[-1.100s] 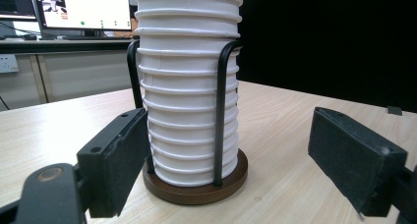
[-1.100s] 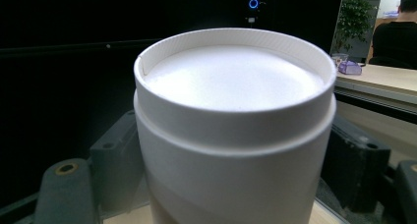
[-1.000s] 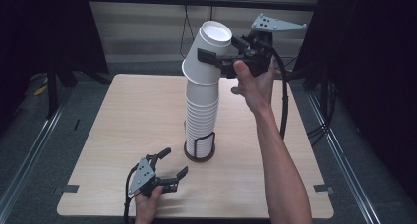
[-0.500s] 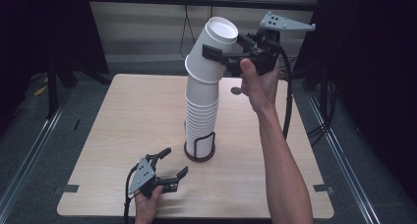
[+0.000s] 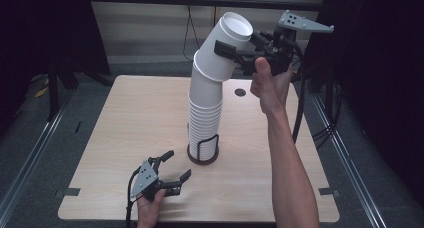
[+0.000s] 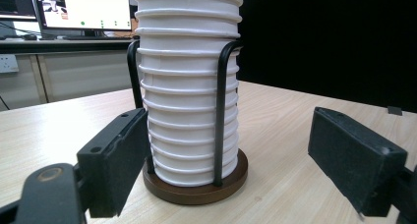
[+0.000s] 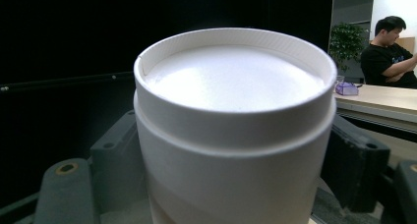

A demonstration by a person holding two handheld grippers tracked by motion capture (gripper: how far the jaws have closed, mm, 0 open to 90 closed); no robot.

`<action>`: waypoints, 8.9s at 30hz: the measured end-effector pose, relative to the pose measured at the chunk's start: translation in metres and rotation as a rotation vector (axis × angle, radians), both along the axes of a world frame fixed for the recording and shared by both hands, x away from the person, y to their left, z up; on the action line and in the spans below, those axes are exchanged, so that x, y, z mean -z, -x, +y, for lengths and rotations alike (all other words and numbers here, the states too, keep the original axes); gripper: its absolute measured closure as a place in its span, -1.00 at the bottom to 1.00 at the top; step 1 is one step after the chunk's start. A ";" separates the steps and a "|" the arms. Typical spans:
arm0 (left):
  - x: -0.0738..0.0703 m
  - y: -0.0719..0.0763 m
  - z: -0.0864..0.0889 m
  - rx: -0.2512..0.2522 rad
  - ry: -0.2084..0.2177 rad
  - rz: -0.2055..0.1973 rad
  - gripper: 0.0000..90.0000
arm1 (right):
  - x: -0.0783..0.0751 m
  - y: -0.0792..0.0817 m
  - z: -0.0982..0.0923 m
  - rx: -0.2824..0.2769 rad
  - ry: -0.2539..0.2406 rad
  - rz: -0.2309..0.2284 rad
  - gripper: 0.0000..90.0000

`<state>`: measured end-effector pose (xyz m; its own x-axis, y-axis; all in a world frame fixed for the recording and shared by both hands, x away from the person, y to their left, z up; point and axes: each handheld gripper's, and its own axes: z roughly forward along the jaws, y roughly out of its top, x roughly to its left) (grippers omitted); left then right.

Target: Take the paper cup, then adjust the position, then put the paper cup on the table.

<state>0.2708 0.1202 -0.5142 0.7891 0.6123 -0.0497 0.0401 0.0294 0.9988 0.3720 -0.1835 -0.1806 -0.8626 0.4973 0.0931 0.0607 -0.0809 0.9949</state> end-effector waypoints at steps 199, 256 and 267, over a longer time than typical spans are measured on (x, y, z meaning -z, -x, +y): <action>-0.053 -0.026 -0.073 0.355 -0.153 0.132 -0.68 | 0.243 0.079 -0.016 -0.078 0.047 0.298 -0.70; -0.067 -0.038 -0.063 0.426 -0.642 0.181 -0.67 | 0.254 0.093 -0.028 -0.085 0.428 0.370 -0.69; -0.079 -0.040 -0.073 0.450 -0.788 0.145 -0.67 | 0.252 0.091 -0.022 -0.095 0.563 0.383 -0.70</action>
<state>0.3106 0.0472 -0.4348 0.9797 0.1481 0.1348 0.0093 -0.7063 0.7078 0.2810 -0.2057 -0.4321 -0.8625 0.4835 0.1497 0.3980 0.4653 0.7906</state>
